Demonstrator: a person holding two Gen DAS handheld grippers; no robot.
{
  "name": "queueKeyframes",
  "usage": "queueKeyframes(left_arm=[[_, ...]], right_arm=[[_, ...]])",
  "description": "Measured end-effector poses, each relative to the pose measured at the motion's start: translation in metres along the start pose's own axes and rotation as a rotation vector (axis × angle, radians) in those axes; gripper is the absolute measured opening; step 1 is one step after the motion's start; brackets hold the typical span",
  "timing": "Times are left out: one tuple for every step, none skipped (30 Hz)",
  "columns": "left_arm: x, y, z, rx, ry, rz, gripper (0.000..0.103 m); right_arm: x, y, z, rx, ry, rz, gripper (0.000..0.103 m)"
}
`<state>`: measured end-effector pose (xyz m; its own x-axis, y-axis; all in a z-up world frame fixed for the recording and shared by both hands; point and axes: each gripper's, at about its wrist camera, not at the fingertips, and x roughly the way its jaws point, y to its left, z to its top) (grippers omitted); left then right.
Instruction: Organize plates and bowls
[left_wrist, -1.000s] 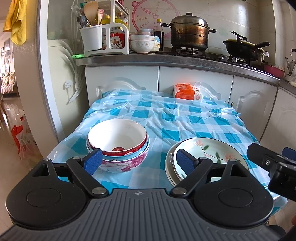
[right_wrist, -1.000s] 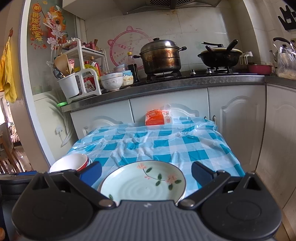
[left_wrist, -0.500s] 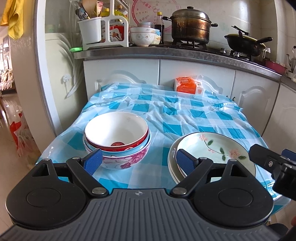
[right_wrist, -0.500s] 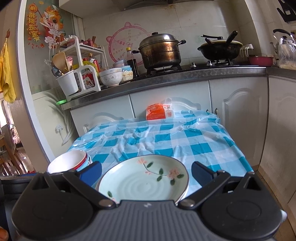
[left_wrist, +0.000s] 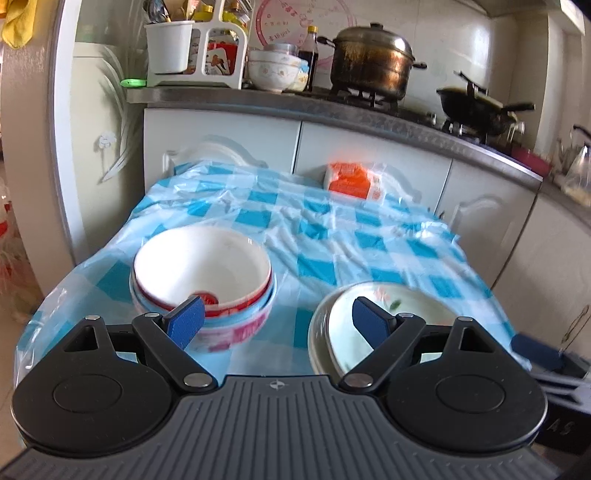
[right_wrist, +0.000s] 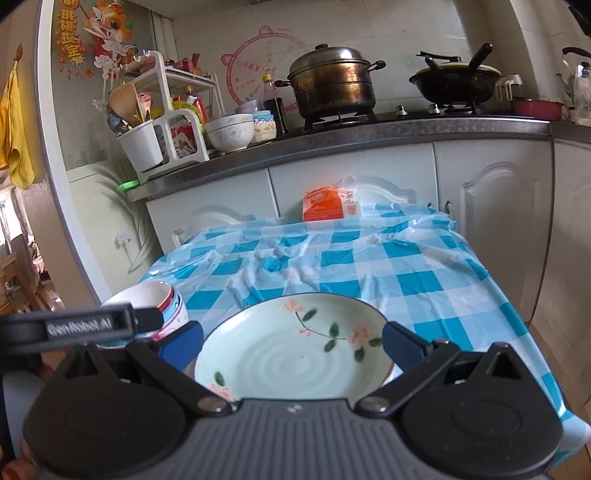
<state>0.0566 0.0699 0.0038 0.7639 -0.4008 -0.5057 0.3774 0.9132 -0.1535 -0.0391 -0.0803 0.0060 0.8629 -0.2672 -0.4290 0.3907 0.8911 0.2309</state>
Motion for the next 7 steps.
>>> queueKeyframes(left_arm=[[0.001, 0.002, 0.006, -0.015, -0.008, 0.0, 0.103], [0.001, 0.004, 0.011, -0.032, -0.018, 0.002, 0.103], [0.004, 0.008, 0.019, -0.05, -0.025, 0.003, 0.103], [0.005, 0.012, 0.027, -0.073, -0.034, 0.009, 0.103], [0.008, 0.016, 0.034, -0.103, -0.047, 0.019, 0.103], [0.012, 0.022, 0.043, -0.139, -0.059, 0.032, 0.103], [0.016, 0.028, 0.052, -0.175, -0.069, 0.046, 0.103]], right_arm=[[0.002, -0.001, 0.002, 0.0, 0.004, 0.004, 0.102], [0.004, -0.002, 0.005, -0.003, 0.01, 0.007, 0.102], [0.007, -0.003, 0.008, -0.005, 0.017, 0.013, 0.102], [0.01, -0.006, 0.011, -0.006, 0.026, 0.024, 0.102], [0.014, -0.008, 0.015, -0.008, 0.033, 0.037, 0.102], [0.017, -0.011, 0.018, -0.008, 0.036, 0.047, 0.102], [0.02, -0.015, 0.022, -0.004, 0.035, 0.052, 0.102]])
